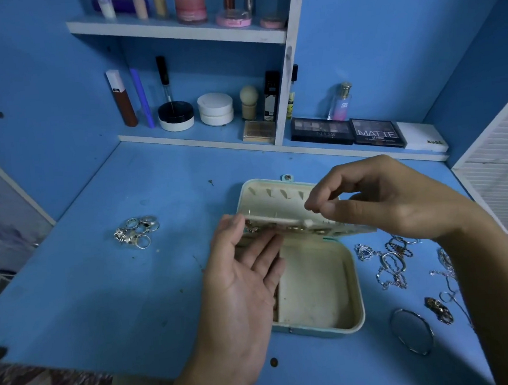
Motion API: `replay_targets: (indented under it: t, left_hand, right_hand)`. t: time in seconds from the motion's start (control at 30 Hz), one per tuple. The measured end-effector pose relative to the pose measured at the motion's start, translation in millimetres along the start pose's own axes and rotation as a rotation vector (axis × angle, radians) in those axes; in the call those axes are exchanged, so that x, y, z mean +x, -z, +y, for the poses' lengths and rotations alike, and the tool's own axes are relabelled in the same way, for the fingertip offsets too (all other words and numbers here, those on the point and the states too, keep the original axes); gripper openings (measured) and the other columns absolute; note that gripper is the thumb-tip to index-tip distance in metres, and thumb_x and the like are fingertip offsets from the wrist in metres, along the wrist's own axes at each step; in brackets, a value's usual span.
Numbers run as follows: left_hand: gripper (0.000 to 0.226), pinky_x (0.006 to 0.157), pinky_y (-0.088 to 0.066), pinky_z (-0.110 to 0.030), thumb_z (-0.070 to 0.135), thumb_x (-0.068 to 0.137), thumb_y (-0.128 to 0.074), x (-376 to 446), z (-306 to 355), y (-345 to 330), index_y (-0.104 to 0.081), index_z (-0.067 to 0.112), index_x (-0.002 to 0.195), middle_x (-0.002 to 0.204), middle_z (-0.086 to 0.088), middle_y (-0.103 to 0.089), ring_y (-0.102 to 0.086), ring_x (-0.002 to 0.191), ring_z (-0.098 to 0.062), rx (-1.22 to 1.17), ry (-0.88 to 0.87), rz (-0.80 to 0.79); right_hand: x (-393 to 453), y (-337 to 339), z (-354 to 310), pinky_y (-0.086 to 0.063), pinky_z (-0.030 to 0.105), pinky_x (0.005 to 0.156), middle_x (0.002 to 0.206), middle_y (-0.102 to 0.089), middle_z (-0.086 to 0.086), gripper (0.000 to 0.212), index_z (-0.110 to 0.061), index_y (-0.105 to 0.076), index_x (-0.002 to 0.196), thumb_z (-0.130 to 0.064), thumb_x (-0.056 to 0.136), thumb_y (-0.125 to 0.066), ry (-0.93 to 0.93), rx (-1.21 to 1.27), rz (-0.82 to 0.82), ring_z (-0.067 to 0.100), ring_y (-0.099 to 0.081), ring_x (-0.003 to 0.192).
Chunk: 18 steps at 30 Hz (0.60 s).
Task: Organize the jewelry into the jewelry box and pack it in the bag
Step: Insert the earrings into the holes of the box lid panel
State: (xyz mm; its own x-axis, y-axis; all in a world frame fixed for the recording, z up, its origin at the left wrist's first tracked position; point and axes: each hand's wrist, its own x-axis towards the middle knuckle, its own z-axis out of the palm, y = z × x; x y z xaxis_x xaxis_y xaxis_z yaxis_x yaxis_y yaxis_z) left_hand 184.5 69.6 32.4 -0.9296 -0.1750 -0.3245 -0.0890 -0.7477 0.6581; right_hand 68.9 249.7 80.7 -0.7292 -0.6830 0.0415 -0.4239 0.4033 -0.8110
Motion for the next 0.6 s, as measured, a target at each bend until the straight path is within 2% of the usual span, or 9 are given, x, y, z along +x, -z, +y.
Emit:
replay_targets:
  t: [0.13, 0.23, 0.27, 0.3, 0.37, 0.4, 0.43, 0.53, 0.6]
  left_hand:
    - [0.051, 0.110, -0.039, -0.043, 0.042, 0.071, -0.062, 3, 1, -2, -0.060, 0.035, 0.122, 0.120, -0.016, -0.070, -0.066, 0.116, -0.026, 0.021, -0.006, 0.004]
    - [0.067, 0.110, -0.040, -0.043, 0.042, 0.072, -0.063, 5, 2, -4, -0.047, 0.041, 0.138, 0.128, -0.015, -0.065, -0.065, 0.117, -0.025, 0.035, -0.015, 0.008]
    - [0.071, 0.109, -0.041, -0.043, 0.042, 0.072, -0.064, 6, 3, -5, -0.044, 0.042, 0.140, 0.130, -0.014, -0.064, -0.065, 0.118, -0.024, 0.050, -0.015, 0.010]
    - [0.073, 0.109, -0.042, -0.042, 0.040, 0.072, -0.065, 7, 3, -6, -0.043, 0.043, 0.141, 0.131, -0.014, -0.064, -0.065, 0.117, -0.024, 0.065, -0.016, 0.014]
    - [0.077, 0.107, -0.043, -0.041, 0.030, 0.073, -0.073, 10, 3, -7, -0.042, 0.043, 0.142, 0.130, -0.013, -0.064, -0.065, 0.116, -0.023, 0.096, -0.018, 0.032]
    - [0.081, 0.106, -0.044, -0.041, 0.027, 0.070, -0.076, 11, 4, -6, -0.041, 0.043, 0.142, 0.129, -0.013, -0.065, -0.065, 0.116, -0.023, 0.113, -0.020, 0.037]
    - [0.084, 0.105, -0.045, -0.040, 0.024, 0.068, -0.076, 12, 4, -6, -0.041, 0.043, 0.141, 0.128, -0.011, -0.065, -0.066, 0.115, -0.023, 0.130, -0.022, 0.038]
    - [0.080, 0.102, -0.048, -0.040, 0.019, 0.066, -0.076, 14, 8, -5, -0.043, 0.038, 0.137, 0.122, -0.006, -0.069, -0.068, 0.111, -0.021, 0.204, -0.018, 0.029]
    - [0.059, 0.096, -0.051, -0.038, 0.026, 0.070, -0.069, 17, 12, -3, -0.054, 0.028, 0.128, 0.115, -0.003, -0.073, -0.070, 0.106, -0.019, 0.287, -0.032, 0.025]
  right_hand:
    - [1, 2, 7, -0.057, 0.043, 0.088, 0.100, -0.075, 0.004, 0.017, -0.023, -0.075, 0.088, -0.037, 0.083, -0.069, 0.015, 0.038, 0.046, 0.022, -0.070, 0.097]
    - [5, 3, 9, -0.055, 0.026, 0.074, 0.097, -0.076, 0.005, 0.027, -0.019, -0.076, 0.086, -0.044, 0.083, -0.070, 0.035, 0.104, 0.136, 0.022, -0.071, 0.091]
    - [7, 4, 12, -0.053, 0.025, 0.068, 0.095, -0.076, 0.007, 0.030, -0.014, -0.076, 0.087, -0.043, 0.085, -0.068, 0.038, 0.108, 0.169, 0.026, -0.071, 0.086]
    - [10, 4, 16, -0.051, 0.030, 0.063, 0.091, -0.075, 0.012, 0.036, -0.011, -0.075, 0.087, -0.046, 0.088, -0.066, 0.041, 0.097, 0.201, 0.034, -0.068, 0.083]
    - [16, 4, 24, -0.047, 0.050, 0.057, 0.086, -0.067, 0.029, 0.053, -0.007, -0.072, 0.088, -0.059, 0.090, -0.060, 0.028, 0.047, 0.258, 0.043, -0.061, 0.070]
    - [20, 4, 27, -0.045, 0.053, 0.054, 0.086, -0.063, 0.034, 0.057, -0.007, -0.070, 0.088, -0.062, 0.089, -0.058, 0.012, 0.022, 0.291, 0.039, -0.056, 0.063]
    - [23, 4, 30, -0.043, 0.048, 0.051, 0.084, -0.061, 0.034, 0.057, -0.006, -0.069, 0.086, -0.062, 0.090, -0.057, -0.003, 0.001, 0.329, 0.031, -0.051, 0.059]
    - [31, 2, 36, -0.036, 0.021, 0.047, 0.073, -0.058, 0.021, 0.043, -0.009, -0.068, 0.082, -0.048, 0.095, -0.056, -0.054, -0.036, 0.414, 0.008, -0.042, 0.056]
    - [35, 0, 43, -0.038, 0.018, 0.051, 0.075, -0.061, 0.013, 0.035, -0.015, -0.069, 0.083, -0.044, 0.097, -0.056, -0.085, -0.058, 0.429, 0.005, -0.046, 0.058]
